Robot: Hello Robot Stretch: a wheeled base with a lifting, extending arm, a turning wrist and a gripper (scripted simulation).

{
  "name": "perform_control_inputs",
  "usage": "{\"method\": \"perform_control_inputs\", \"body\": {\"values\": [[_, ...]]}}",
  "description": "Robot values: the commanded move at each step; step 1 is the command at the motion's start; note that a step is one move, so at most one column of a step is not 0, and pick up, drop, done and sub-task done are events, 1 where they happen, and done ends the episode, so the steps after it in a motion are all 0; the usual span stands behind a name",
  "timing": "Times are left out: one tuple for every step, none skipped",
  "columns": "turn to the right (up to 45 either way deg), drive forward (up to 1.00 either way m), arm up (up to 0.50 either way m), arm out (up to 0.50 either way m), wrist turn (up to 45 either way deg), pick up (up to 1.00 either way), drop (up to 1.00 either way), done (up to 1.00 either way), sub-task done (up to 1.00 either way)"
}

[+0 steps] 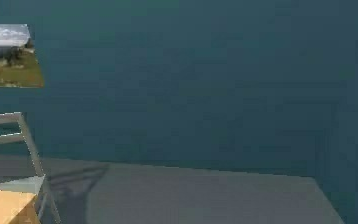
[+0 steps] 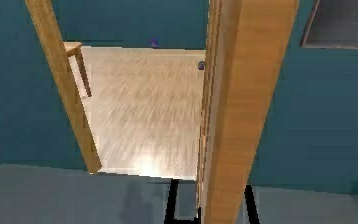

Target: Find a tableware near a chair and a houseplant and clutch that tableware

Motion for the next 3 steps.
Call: {"method": "perform_control_inputs", "body": {"values": [[45.0, 0.00, 0.00, 0.00, 0.0, 0.00, 0.00, 0.00, 0.00], [45.0, 0.00, 0.00, 0.00, 0.0, 0.00, 0.00, 0.00, 0.00], [-45.0, 0.00, 0.00, 0.00, 0.0, 0.00, 0.00, 0.00, 0.00]]}}
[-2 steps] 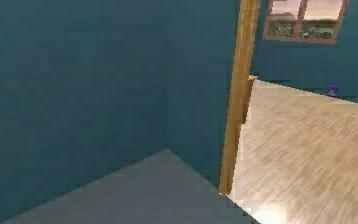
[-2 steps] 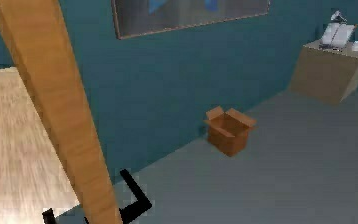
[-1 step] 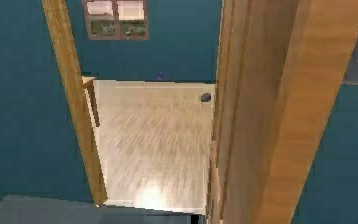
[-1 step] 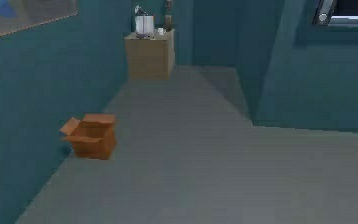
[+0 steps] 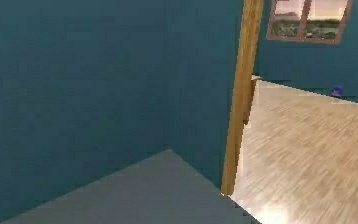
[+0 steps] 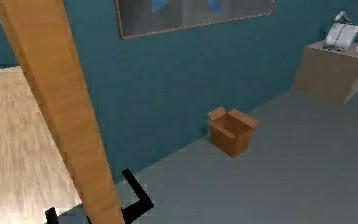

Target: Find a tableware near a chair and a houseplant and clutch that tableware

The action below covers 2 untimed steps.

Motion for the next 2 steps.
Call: {"method": "perform_control_inputs", "body": {"values": [[-45.0, 0.00, 0.00, 0.00, 0.0, 0.00, 0.00, 0.00, 0.00], [-45.0, 0.00, 0.00, 0.00, 0.0, 0.00, 0.00, 0.00, 0.00]]}}
